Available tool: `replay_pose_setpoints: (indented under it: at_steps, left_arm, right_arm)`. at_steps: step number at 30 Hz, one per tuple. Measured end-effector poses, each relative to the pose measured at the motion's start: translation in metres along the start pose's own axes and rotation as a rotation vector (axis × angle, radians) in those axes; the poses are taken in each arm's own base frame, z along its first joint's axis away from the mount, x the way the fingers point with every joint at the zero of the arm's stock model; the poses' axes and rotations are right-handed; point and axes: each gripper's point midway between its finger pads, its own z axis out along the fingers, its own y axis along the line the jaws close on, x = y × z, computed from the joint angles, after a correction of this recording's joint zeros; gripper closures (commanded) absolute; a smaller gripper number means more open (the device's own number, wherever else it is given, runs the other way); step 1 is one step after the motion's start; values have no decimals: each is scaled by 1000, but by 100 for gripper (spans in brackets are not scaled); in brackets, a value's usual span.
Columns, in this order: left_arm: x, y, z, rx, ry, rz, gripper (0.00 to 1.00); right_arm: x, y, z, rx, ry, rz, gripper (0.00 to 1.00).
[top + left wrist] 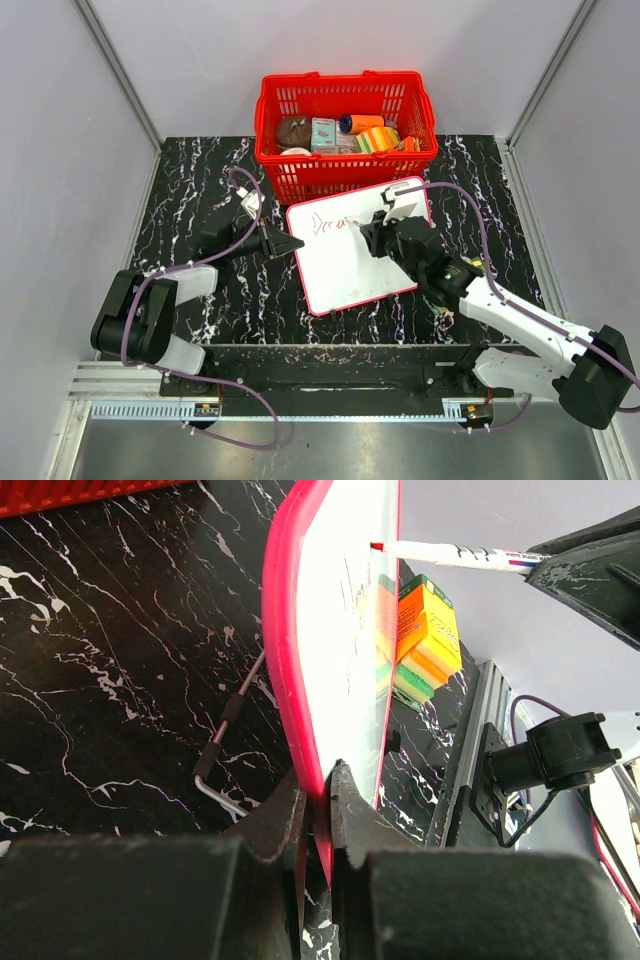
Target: Write a sentence on the whiteboard
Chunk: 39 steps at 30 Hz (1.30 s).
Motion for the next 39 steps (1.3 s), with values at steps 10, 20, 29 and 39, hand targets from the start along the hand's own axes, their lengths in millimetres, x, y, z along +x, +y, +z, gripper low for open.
replay_pose_setpoints:
  at_steps: [10,20,29,39]
  left_arm:
    - [1,1,0,-4,3,-5,100]
    - [1,1,0,-4,3,-6,100]
    - [1,1,0,-6,4,-8,100]
    - [2,1,0,-7,5,-9,100]
  right_arm:
    - [3,0,2,3,9,2,100]
    - [9,-3,-3,7,26,12,100]
    - [17,-3,-8,-2,48,21,100]
    - [17,-3,-6,-1,48,22,100]
